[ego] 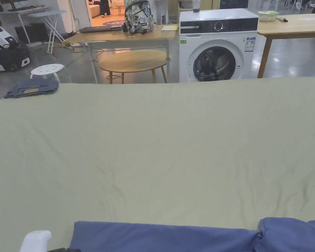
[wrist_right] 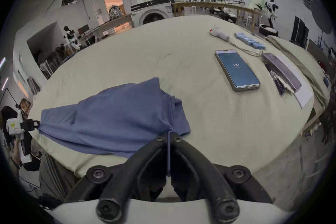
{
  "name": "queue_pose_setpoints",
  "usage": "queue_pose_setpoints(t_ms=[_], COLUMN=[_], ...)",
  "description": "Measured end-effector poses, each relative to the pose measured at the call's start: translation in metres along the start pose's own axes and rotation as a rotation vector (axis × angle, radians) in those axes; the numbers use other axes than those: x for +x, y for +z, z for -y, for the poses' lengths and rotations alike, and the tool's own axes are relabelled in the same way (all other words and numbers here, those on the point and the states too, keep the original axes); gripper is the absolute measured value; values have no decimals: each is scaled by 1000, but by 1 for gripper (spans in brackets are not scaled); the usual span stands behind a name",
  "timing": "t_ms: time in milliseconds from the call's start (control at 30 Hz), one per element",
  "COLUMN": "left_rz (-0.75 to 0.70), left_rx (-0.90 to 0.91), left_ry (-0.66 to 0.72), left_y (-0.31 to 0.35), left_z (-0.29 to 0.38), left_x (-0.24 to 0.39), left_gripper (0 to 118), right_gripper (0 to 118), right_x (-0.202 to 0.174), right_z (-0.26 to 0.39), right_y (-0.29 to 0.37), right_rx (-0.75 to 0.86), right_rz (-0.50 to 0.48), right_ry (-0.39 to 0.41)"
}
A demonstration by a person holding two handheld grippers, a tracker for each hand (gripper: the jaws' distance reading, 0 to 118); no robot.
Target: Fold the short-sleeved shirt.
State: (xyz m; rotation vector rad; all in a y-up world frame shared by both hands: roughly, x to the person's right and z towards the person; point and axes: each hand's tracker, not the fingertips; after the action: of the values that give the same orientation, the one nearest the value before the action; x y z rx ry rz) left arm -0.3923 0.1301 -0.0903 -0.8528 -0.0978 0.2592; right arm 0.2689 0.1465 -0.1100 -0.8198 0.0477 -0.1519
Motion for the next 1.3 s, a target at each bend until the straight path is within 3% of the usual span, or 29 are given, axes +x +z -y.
queue_pose_setpoints(t_ms=[67, 100, 133, 167, 300, 433, 600, 667, 700, 733, 900, 1000, 1167, 1200, 1267, 1300], left_rz=[4, 5, -2, 9, -11, 7, 22, 47, 55, 35, 58, 40, 231, 275, 217, 130], left_rx=[-2, 7, 29, 75, 225, 361, 448, 398, 321, 335, 324, 319, 360, 321, 258, 273], left_ry=[31, 38, 36, 20, -11, -52, -163, -182, -181, -181, -92, -64, 204, 265, 327, 328], left_y=[1, 2, 4, 12, 50, 79, 82, 67, 56, 49, 41, 39, 49, 46, 42, 37], left_z=[4, 3, 3, 2, -14, -36, -42, -44, -44, -41, -40, -45, -46, -46, -40, -36], left_x=[2, 0, -1, 5, 28, 58, 100, 105, 103, 106, 106, 89, 21, 3, -12, -20], left_gripper=[11, 16, 41, 55, 59, 59, 55, 31, 11, 0, 0, 0, 0, 3, 62, 67], right_gripper=[9, 14, 42, 53, 53, 53, 49, 20, 6, 0, 0, 0, 0, 0, 0, 0], right_x=[-1, -1, 4, 5, -6, -39, -83, -95, -101, -106, -124, -128, -118, -113, -103, -97], right_z=[1, 2, 4, 4, -13, -44, -70, -75, -75, -74, -71, -66, -53, -49, -43, -40], right_y=[-1, 0, 2, 6, 38, 56, 34, 16, 6, -1, -31, -36, -28, -25, -21, -20], right_rx=[-14, -11, 3, 17, 172, 293, 321, 297, 292, 293, 220, 207, 201, 196, 183, 175], right_rz=[26, 83, 103, 97, 79, -55, -166, -175, -175, -177, -175, -162, -160, -161, -154, -151], right_ry=[15, 37, 46, 45, 52, 40, 85, 77, 74, 74, 90, 152, 235, 239, 233, 215])
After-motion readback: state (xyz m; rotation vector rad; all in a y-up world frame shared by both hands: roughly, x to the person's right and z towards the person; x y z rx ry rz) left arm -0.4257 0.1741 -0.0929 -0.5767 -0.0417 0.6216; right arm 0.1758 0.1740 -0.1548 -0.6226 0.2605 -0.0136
